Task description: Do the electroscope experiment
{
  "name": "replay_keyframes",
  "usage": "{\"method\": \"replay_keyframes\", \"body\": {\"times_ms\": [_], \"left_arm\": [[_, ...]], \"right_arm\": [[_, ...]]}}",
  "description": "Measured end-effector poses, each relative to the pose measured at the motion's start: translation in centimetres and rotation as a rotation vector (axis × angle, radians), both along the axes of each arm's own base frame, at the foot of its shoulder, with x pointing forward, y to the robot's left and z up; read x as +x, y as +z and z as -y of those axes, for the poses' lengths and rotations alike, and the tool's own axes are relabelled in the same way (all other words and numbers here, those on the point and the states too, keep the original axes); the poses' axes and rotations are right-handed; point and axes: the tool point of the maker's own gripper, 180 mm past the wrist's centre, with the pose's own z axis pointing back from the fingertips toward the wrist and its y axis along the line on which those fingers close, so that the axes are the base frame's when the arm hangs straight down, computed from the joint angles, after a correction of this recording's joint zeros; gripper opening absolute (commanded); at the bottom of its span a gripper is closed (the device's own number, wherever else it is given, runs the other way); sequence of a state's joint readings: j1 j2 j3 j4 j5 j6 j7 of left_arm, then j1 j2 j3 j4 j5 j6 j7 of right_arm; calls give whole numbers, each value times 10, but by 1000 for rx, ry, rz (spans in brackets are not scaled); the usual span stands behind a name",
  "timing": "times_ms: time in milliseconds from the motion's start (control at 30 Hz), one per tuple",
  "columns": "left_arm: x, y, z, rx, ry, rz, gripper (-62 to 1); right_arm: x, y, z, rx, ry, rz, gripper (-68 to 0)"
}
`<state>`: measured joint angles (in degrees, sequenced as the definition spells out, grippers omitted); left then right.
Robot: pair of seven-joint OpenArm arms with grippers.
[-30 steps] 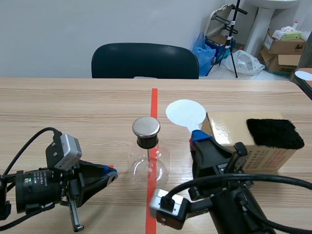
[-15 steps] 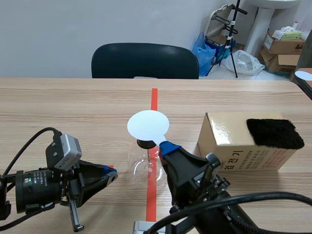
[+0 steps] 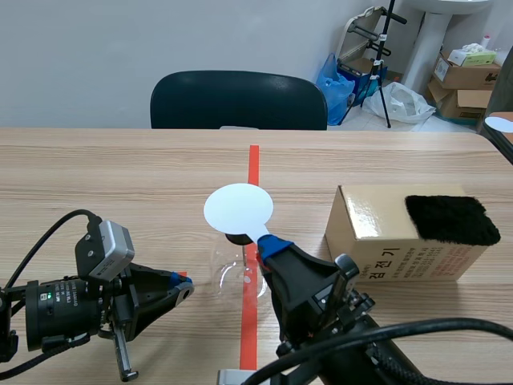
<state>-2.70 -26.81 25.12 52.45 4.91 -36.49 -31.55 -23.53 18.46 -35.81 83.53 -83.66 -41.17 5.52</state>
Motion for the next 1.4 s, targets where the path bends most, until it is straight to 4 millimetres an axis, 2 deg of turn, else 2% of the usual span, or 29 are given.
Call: {"method": "replay_keyframes", "body": {"times_ms": [733, 900, 1200, 1400], "left_arm": [[0, 0, 0, 0, 0, 0, -592], [0, 0, 0, 0, 0, 0, -592], [0, 0, 0, 0, 0, 0, -592], [0, 0, 0, 0, 0, 0, -592]], "right_arm": [[2, 0, 3, 2, -18, 0, -665], [11, 1, 16, 11, -108, 0, -665], [31, 3, 56, 36, -352, -1, -665], [37, 4, 78, 50, -479, -1, -665]]}}
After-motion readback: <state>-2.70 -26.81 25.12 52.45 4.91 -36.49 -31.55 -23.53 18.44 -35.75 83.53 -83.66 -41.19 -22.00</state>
